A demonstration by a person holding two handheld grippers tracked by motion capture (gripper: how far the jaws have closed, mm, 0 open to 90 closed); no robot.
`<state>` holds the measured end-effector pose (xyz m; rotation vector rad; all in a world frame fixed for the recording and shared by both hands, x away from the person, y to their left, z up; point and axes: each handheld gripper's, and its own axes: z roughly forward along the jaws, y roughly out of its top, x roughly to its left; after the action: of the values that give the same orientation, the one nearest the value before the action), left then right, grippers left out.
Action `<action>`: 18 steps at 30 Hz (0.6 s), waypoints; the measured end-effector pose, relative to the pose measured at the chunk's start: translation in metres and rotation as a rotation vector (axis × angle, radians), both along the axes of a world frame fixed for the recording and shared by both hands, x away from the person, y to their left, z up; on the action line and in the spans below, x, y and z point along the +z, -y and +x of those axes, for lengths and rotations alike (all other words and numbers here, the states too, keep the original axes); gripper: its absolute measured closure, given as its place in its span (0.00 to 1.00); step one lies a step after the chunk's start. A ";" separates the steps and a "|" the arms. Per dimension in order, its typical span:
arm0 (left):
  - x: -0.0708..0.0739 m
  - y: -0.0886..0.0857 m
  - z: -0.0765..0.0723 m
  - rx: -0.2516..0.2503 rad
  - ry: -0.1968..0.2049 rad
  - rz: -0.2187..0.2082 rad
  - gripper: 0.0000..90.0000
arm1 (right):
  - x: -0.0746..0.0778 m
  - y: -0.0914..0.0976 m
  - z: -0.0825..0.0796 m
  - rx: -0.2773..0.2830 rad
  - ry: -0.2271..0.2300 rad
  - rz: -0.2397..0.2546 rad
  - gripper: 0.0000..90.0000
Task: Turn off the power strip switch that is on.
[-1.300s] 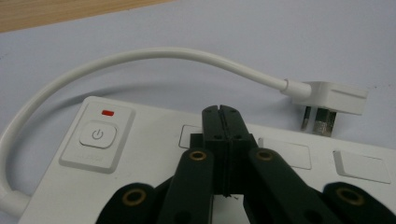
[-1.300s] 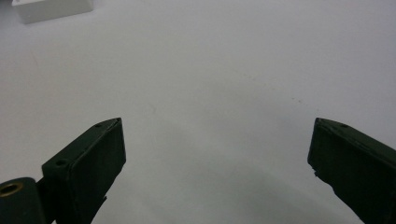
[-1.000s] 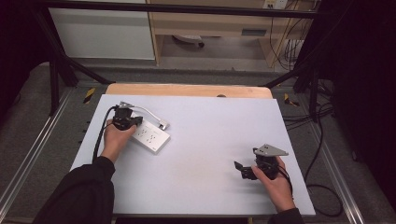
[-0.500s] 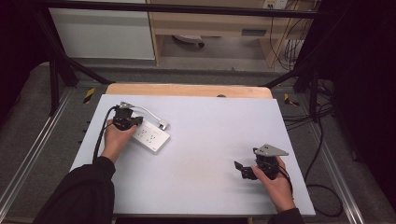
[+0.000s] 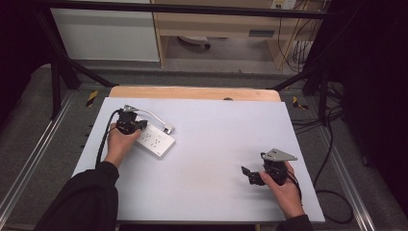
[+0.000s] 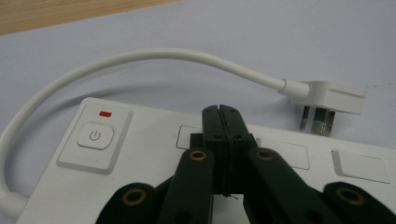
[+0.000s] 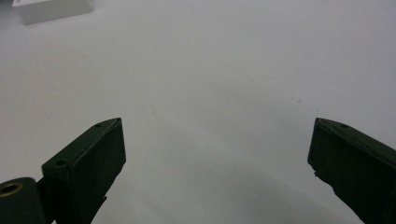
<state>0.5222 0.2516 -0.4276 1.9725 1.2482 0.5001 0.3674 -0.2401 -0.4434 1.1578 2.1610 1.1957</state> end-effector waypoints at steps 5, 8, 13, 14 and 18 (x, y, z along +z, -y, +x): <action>0.000 0.001 0.000 0.003 -0.001 0.007 1.00 | 0.000 0.000 0.000 0.000 0.000 0.000 0.05; 0.000 0.001 -0.001 -0.001 -0.005 0.007 1.00 | 0.000 0.000 0.000 0.001 0.000 0.000 0.05; -0.001 0.009 -0.002 -0.026 -0.001 0.021 1.00 | 0.000 0.000 0.000 0.004 0.001 -0.005 0.05; -0.001 0.009 -0.001 -0.021 -0.004 0.011 1.00 | 0.000 0.000 0.000 0.004 0.001 -0.005 0.05; -0.002 0.007 0.000 -0.010 -0.012 -0.023 1.00 | 0.000 0.000 0.000 0.002 -0.001 0.000 0.05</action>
<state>0.5220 0.2449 -0.4294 1.9645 1.2456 0.4675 0.3673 -0.2404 -0.4435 1.1567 2.1628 1.1963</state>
